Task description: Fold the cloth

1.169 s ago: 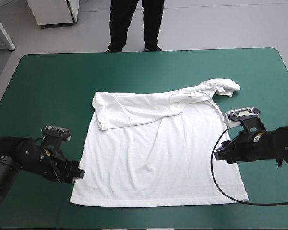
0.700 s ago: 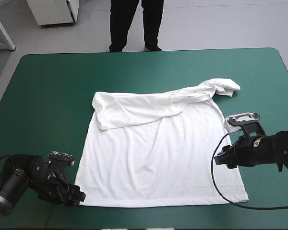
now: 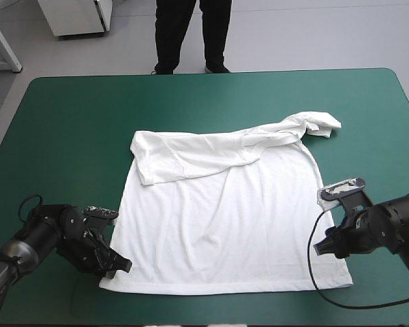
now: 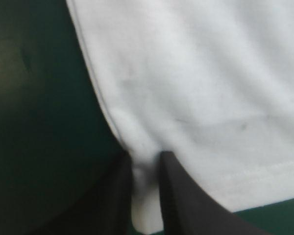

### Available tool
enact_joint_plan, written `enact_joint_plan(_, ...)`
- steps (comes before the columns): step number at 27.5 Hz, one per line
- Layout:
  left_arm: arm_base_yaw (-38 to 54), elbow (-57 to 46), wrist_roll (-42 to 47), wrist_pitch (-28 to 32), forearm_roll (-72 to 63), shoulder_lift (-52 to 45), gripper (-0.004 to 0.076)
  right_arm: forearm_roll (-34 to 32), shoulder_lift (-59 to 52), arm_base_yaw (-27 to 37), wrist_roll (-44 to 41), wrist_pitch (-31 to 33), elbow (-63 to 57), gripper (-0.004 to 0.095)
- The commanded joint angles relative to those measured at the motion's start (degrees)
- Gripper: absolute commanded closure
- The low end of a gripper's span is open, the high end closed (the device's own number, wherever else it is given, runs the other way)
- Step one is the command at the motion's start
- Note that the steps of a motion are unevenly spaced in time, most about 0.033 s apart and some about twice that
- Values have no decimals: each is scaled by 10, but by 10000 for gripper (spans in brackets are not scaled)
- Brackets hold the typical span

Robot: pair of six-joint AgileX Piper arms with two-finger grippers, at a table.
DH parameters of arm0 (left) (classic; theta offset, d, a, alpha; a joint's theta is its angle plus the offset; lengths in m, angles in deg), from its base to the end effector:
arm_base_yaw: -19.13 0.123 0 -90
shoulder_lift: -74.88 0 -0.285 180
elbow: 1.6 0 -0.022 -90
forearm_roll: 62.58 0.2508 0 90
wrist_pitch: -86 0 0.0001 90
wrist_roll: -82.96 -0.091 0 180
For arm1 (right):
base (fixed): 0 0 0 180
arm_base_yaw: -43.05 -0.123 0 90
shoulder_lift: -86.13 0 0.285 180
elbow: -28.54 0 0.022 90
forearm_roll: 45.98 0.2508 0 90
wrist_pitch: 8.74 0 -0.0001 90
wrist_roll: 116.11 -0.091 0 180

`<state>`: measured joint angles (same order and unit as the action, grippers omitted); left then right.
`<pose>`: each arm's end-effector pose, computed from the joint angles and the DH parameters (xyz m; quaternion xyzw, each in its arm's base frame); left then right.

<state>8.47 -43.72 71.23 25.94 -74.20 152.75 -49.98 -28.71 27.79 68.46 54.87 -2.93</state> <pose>0.1631 -0.0469 0.2057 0.1436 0.9857 -0.0877 0.0004 0.1584 0.0373 0.2891 -0.1793 0.9682 -0.0173 0.1739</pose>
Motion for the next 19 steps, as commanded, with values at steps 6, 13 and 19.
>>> enact_joint_plan(6,0,4,-9,-1,-28,1,733,-9,19,-1,-13,-45,-80,370)
enact_joint_plan(13,0,6,-9,-5,-29,-1,733,-7,38,-1,-19,-49,-90,370)
enact_joint_plan(19,0,6,-10,-5,-33,-1,733,0,38,-2,-28,-53,-119,370)
